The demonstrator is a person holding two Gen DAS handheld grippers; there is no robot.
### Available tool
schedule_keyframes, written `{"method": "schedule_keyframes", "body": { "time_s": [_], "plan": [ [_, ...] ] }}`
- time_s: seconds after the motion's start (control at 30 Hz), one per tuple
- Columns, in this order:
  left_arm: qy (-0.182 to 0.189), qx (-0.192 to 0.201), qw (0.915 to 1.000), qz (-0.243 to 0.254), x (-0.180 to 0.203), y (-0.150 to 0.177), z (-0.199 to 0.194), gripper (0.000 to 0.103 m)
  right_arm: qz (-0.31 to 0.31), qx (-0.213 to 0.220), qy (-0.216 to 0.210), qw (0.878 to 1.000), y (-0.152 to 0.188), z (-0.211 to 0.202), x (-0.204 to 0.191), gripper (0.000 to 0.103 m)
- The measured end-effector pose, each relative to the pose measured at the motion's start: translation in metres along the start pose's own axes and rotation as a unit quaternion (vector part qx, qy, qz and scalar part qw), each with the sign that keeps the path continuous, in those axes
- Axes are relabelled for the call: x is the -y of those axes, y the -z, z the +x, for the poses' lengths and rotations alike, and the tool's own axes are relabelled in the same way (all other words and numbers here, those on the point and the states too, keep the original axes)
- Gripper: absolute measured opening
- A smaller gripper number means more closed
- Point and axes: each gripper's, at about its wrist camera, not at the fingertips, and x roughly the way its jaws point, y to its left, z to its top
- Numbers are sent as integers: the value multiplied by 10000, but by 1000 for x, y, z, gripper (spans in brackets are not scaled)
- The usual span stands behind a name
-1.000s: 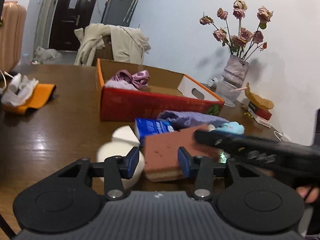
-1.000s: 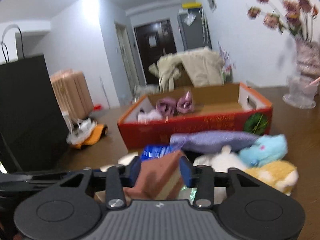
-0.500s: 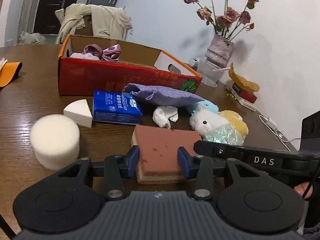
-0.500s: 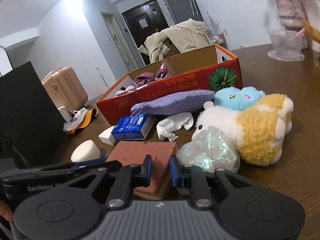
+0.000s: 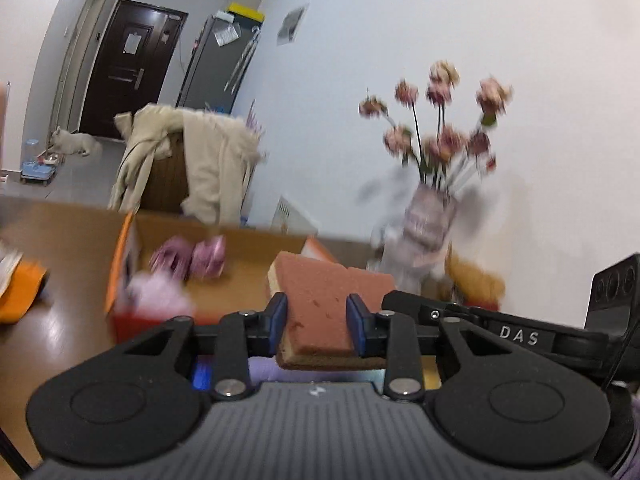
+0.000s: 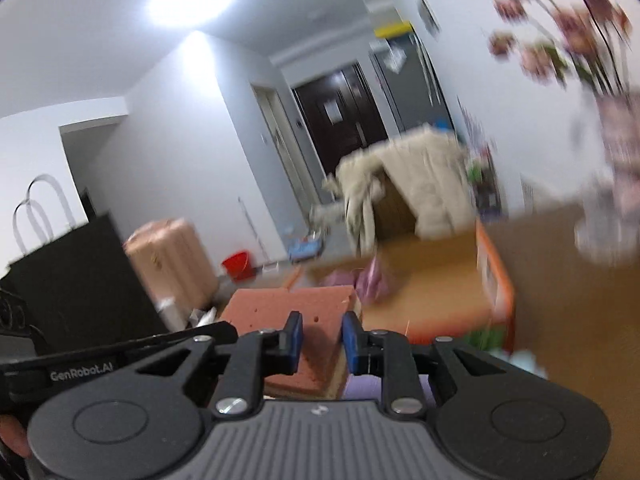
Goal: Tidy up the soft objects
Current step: 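Carry the sponge into the box beside the scrunchies and release it, then withdraw both tools and approach the white and yellow plush toys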
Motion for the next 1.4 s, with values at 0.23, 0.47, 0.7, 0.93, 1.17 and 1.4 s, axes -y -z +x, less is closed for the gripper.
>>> {"method": "schedule_keyframes", "body": {
  "time_s": [0.23, 0.47, 0.7, 0.93, 1.17, 1.4],
  "plan": [
    [-242, -621, 9943, -829, -28, -73, 172, 29, -153, -589, 388, 9974, -99, 126, 91, 19],
    [-855, -1150, 9777, -1537, -78, -51, 288, 27, -294, -1349, 1040, 9849, -91, 248, 151, 19],
    [-905, -1229, 9829, -1029, -66, -48, 285, 27, -1089, -1410, 1780, 9678, -77, 272, 138, 19],
    [-900, -680, 9928, -392, -17, -76, 200, 29, -1416, -787, 1572, 9742, -108, 195, 96, 25],
    [-966, 111, 9936, 582, 33, -57, 66, 50, -1728, -372, 1306, 9755, -105, 92, 39, 39],
    [-1163, 653, 9864, 964, 32, 2, -45, 70, -1712, 275, 1146, 9782, -39, -17, -18, 60]
  ]
}}
